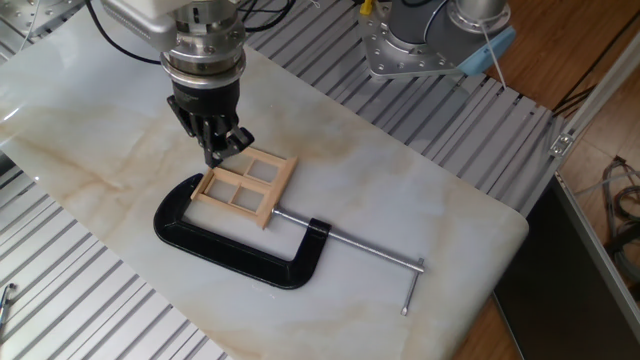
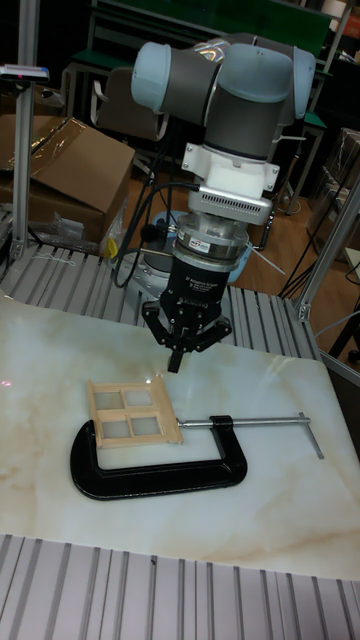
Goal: Close a sliding window
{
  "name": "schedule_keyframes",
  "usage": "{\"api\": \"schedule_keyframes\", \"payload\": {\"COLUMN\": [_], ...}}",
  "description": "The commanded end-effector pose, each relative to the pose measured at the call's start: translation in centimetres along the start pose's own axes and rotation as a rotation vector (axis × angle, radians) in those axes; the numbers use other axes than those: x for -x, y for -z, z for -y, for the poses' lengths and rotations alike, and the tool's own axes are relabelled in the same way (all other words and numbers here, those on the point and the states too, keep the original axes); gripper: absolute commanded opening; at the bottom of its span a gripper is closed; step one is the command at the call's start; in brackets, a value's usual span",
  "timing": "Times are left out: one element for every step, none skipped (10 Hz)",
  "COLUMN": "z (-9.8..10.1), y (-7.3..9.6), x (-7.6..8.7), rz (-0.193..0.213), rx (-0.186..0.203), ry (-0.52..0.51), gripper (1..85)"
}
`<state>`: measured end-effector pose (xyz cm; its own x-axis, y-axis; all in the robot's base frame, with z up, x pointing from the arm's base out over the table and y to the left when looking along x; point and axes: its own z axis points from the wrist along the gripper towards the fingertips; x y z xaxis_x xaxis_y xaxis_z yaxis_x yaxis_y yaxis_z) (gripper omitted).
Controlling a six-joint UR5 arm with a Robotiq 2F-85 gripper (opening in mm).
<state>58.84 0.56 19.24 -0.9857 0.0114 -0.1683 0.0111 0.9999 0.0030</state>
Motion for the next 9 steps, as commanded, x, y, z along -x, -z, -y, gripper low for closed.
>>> {"api": "schedule_keyframes", "payload": {"z": [-0.5, -0.9, -1.8, -2.2, -2.5, -2.6, -2.5, -2.5, -2.4], "y": [0.0, 0.0, -0.1, -0.2, -0.5, -0.5, -0.9, -1.5, -1.9], "x": [-0.3, -1.1, -2.5, -3.0, -3.4, -3.5, -4.1, -4.6, -4.9], "rz": [-0.012, -0.040, -0.090, -0.095, -0.096, -0.096, -0.098, -0.083, -0.066], "rx": [0.019, 0.031, 0.057, 0.073, 0.087, 0.085, 0.088, 0.105, 0.108], "ry": [-0.025, -0.047, -0.069, -0.075, -0.083, -0.086, -0.080, -0.075, -0.073], "gripper": [1.0, 1.0, 0.7, 0.7, 0.7, 0.7, 0.7, 0.7, 0.7]}}
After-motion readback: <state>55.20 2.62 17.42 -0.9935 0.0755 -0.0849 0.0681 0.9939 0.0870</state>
